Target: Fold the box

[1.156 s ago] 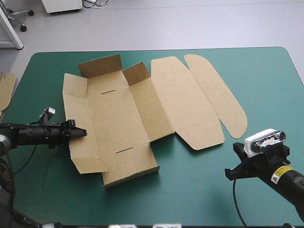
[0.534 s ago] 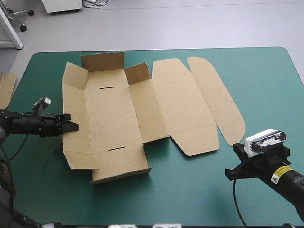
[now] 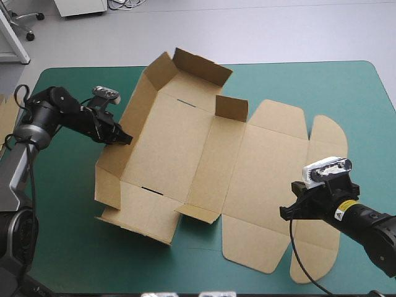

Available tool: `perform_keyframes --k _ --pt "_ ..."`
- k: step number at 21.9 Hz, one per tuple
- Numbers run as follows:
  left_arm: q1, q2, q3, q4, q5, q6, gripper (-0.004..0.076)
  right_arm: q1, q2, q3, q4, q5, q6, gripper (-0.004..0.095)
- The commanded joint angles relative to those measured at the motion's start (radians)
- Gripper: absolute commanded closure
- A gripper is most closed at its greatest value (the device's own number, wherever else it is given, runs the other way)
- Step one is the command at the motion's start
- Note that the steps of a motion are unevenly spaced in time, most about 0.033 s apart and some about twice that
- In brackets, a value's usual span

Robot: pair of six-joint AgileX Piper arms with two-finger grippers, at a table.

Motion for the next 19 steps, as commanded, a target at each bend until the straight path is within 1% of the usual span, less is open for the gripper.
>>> perform_keyframes --k 1,2,6,9,11,16,19 --pt "-0.101 -0.043 -0.106 0.065 -0.048 -0.007 0.0738 -0.005 0.037 -0.03 0.039 -0.103 -0.041 0.0942" --pt "-0.165 -0.043 -0.141 0.175 -0.093 -0.021 0.0738 -0.005 0.057 -0.032 0.06 -0.103 -0.063 0.0942" --pt "-0.253 -0.036 -0.148 0.423 -0.197 -0.066 0.0738 -0.005 0.067 -0.032 0.064 -0.106 -0.078 0.0942" --pt "-0.269 -0.018 -0.148 0.51 -0.25 -0.084 0.0738 -0.005 0.067 -0.032 0.064 -0.106 -0.081 0.0942" --pt "-0.27 -0.013 -0.152 0.519 -0.327 -0.069 0.0738 -0.005 0.067 -0.032 0.064 -0.103 -0.081 0.0942" --pt "-0.333 -0.013 -0.163 0.481 -0.315 0.048 0.0738 -0.005 0.067 -0.038 0.066 -0.073 -0.081 0.0942" --pt "-0.4 -0.027 -0.163 0.497 -0.311 0.069 0.0738 -0.005 0.067 -0.074 0.058 -0.05 -0.083 0.0942"
